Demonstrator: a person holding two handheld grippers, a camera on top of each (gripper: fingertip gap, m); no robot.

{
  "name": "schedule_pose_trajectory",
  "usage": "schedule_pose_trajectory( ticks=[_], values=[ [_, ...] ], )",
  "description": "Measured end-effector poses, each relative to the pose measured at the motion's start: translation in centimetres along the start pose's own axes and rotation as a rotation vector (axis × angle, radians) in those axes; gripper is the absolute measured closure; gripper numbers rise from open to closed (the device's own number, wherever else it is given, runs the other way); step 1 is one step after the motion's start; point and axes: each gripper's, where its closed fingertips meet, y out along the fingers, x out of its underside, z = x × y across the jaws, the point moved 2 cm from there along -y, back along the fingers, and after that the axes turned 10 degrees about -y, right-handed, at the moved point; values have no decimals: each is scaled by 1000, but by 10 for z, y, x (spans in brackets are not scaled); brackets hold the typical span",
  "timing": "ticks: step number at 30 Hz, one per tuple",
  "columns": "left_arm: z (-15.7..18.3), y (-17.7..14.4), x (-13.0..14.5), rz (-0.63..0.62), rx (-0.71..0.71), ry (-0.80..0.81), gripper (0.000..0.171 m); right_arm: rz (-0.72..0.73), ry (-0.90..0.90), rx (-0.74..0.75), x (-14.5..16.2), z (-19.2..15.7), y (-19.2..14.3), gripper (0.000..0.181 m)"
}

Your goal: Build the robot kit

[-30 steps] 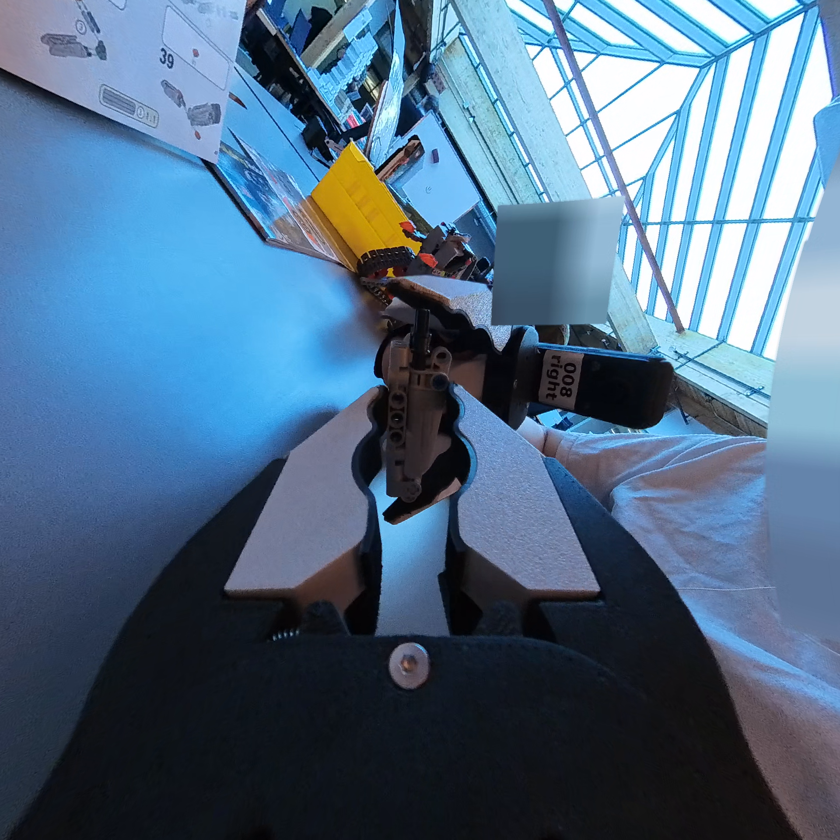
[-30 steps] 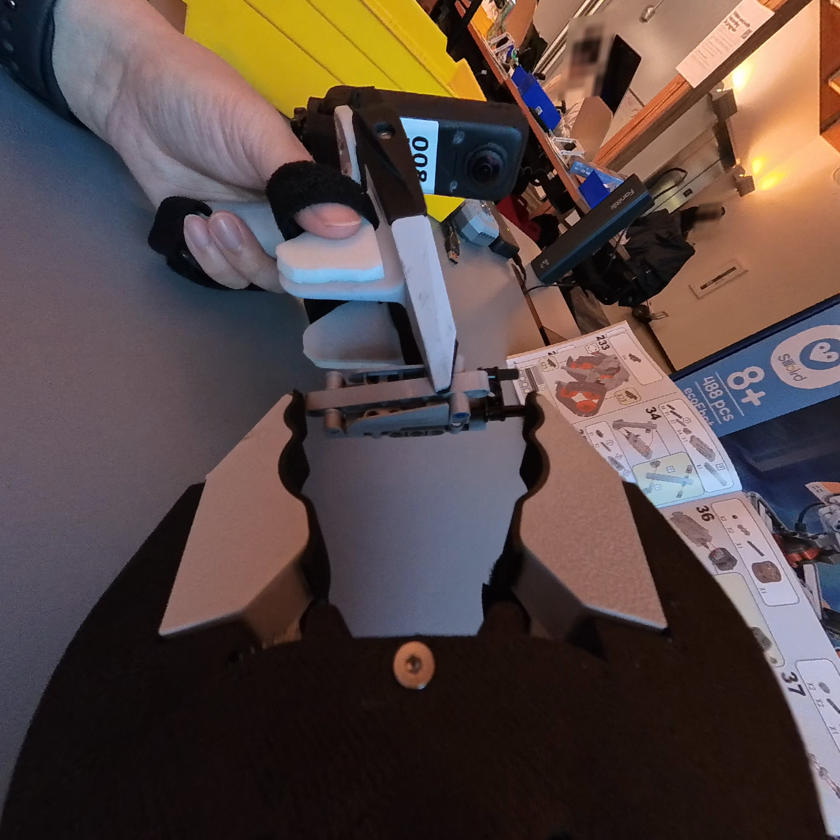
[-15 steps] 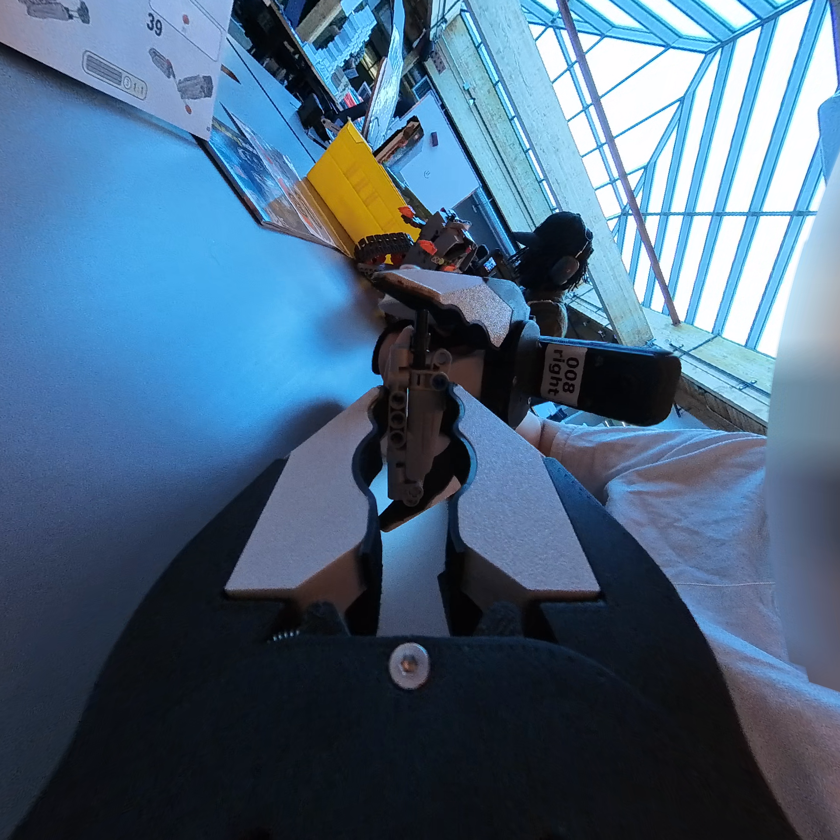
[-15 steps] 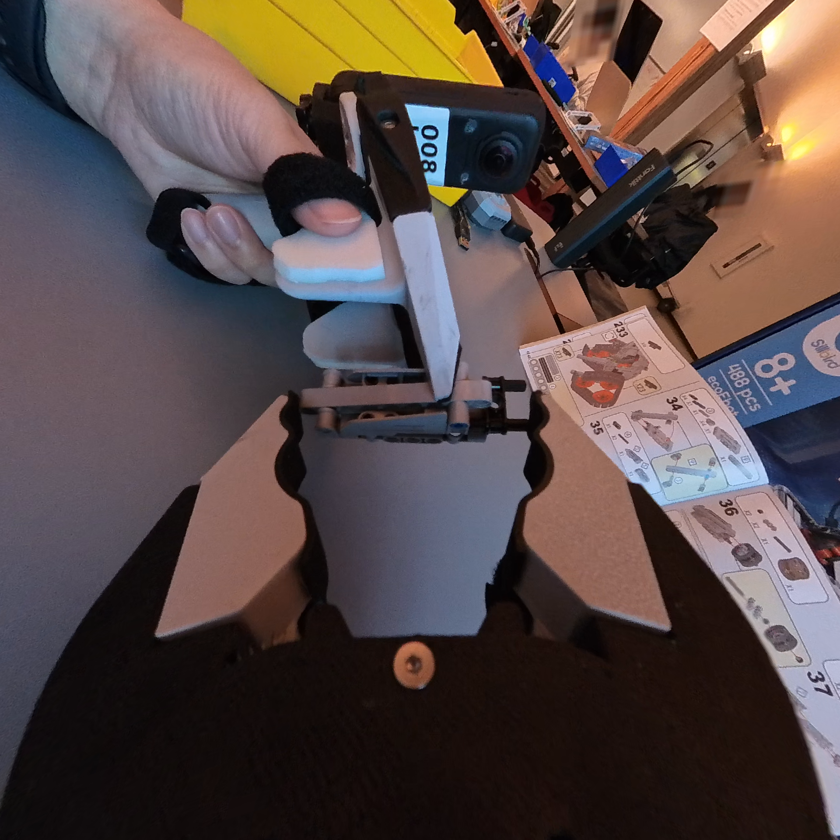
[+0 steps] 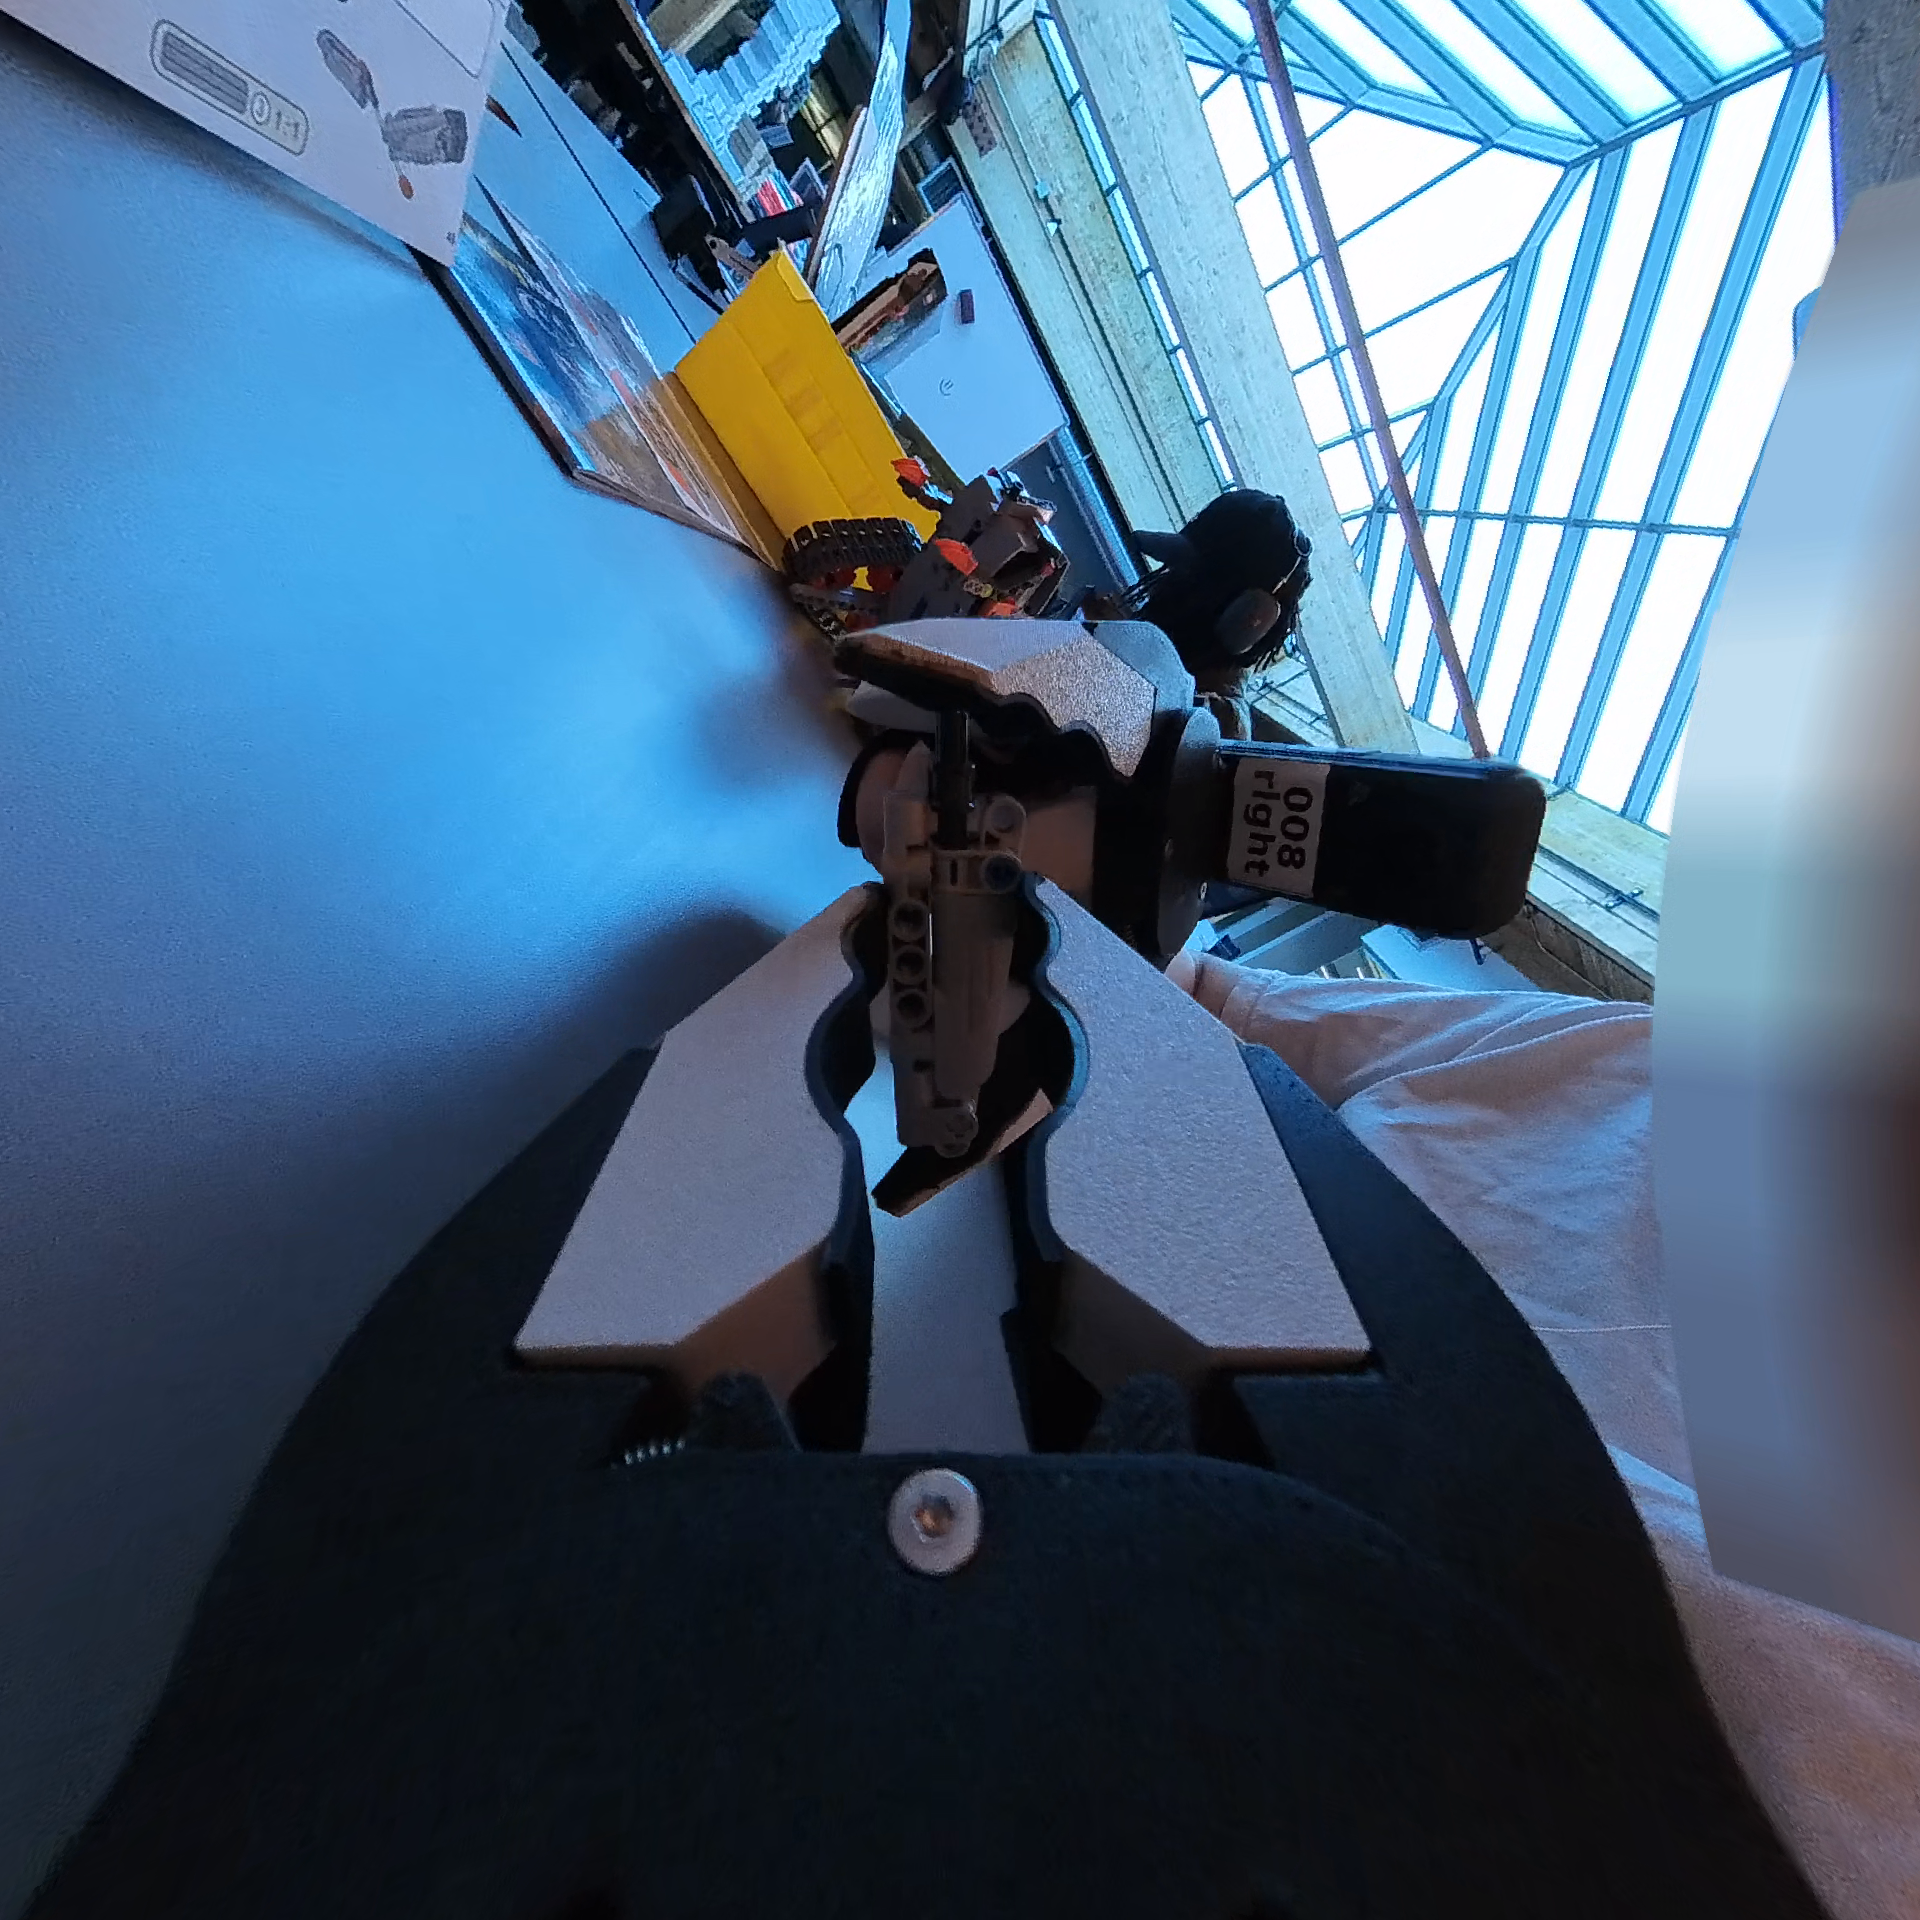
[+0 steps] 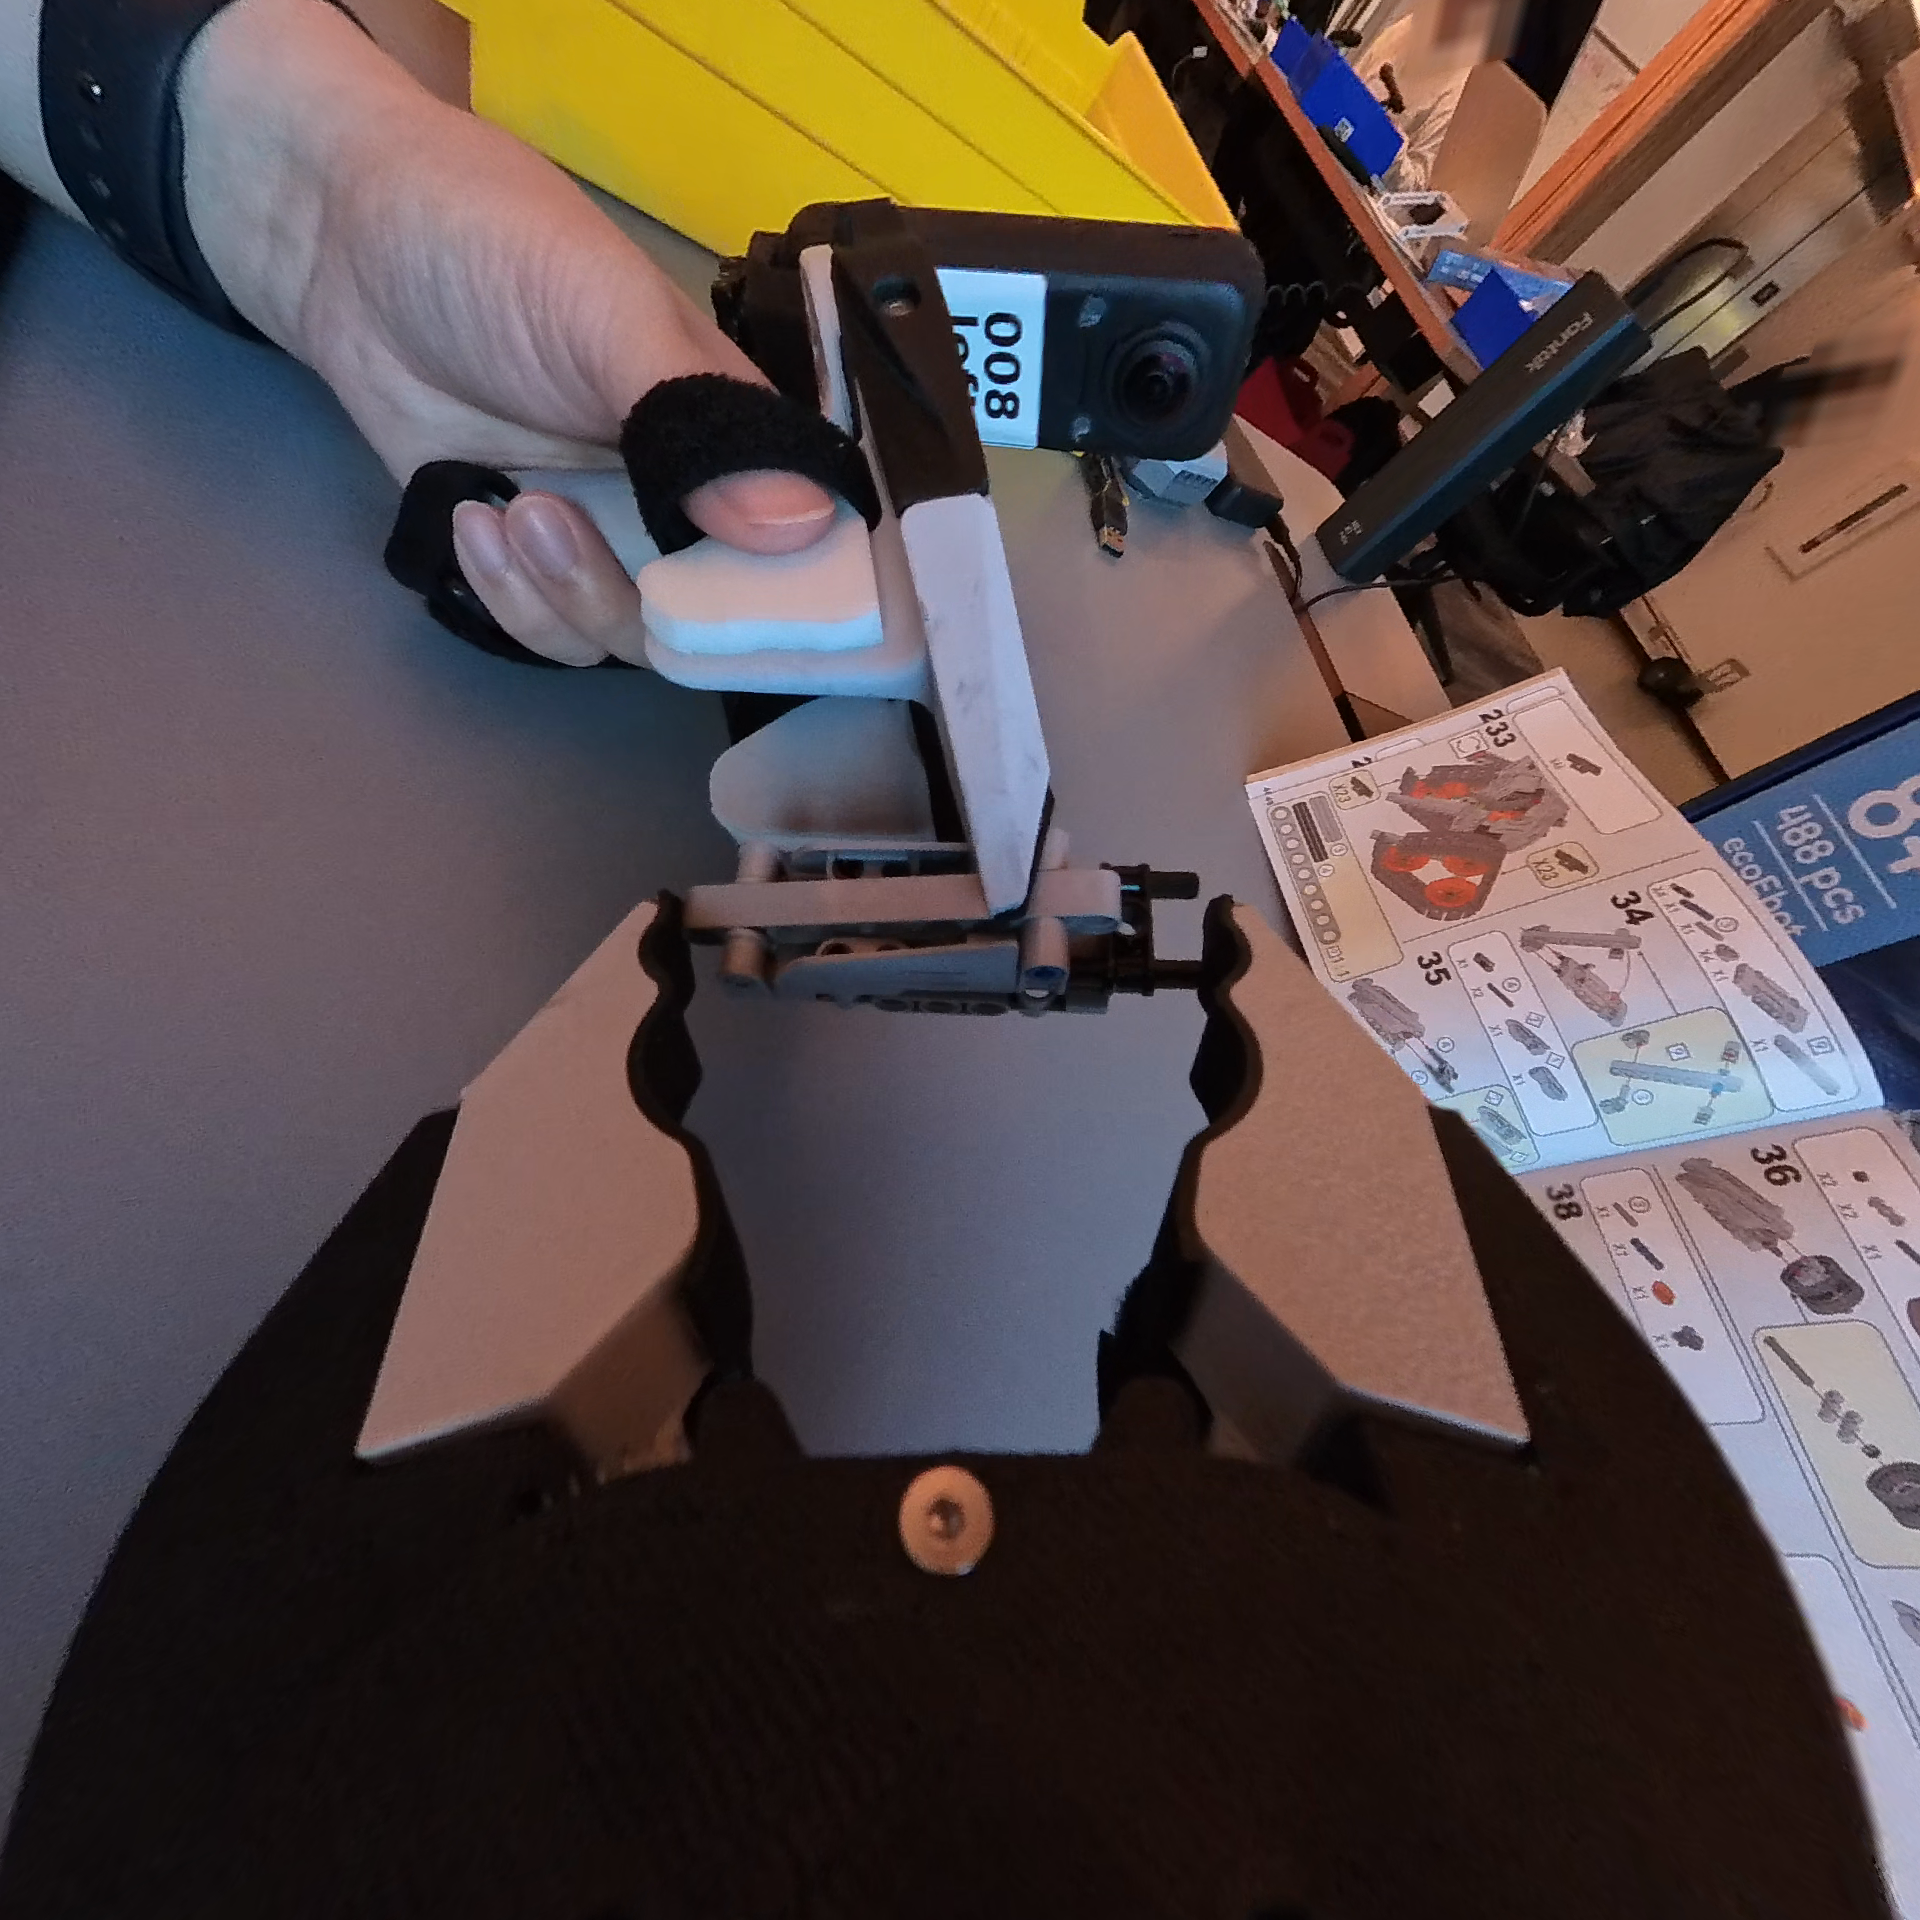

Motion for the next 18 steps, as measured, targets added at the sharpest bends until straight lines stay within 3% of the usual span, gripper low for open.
schedule_pose_trajectory(
  ticks=[3, 7, 10, 13, 15, 18],
  values=[
    [2, 0, -1, -5, 7, 14, 149, 15, 12, 5, -2, 1, -1, 83],
    [5, -15, -19, 90, -2, 62, 143, 33, 6, -6, -4, -1, -3, 83],
    [8, -21, -26, 115, 0, 113, 147, 32, -7, -42, -5, -9, -1, 83],
    [0, -17, -18, 57, -60, 126, 152, 40, -41, -64, -8, -17, 1, 83],
    [2, -15, -14, 32, -45, 127, 169, 46, -40, -80, -9, -20, 1, 83],
    [3, -14, -13, 32, -26, 119, 170, 56, -32, -88, -8, -20, 0, 83]
  ],
)
